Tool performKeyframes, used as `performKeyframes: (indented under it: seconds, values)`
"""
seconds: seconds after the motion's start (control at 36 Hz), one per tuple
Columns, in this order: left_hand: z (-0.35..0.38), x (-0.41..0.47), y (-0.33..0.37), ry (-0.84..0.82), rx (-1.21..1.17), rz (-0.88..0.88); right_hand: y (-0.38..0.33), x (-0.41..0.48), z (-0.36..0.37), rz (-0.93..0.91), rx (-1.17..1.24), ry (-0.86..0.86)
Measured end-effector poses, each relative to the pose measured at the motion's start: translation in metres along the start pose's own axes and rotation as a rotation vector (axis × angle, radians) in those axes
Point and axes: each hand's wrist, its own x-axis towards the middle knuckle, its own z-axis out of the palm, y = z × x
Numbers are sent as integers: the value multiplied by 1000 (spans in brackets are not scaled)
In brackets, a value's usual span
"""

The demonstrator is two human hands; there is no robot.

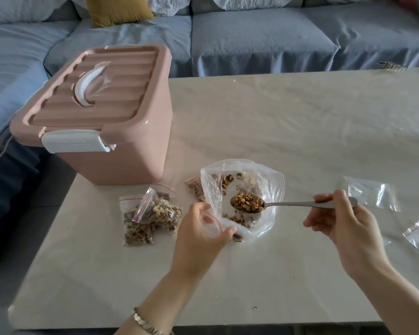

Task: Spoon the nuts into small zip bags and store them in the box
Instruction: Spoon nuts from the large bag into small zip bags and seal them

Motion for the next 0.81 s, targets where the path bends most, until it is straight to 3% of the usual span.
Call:
performKeyframes:
  seconds: [0.31, 0.64, 0.81]
  values:
    - [-1, 4, 3, 4, 101, 97, -20, 9, 30, -52, -234, -182]
    - [8, 1, -1, 157, 36, 245, -44, -27, 69, -558, -830, -517]
    - [7, 0, -4, 192, -5, 229, -42, -28, 66, -721, -846, -560]
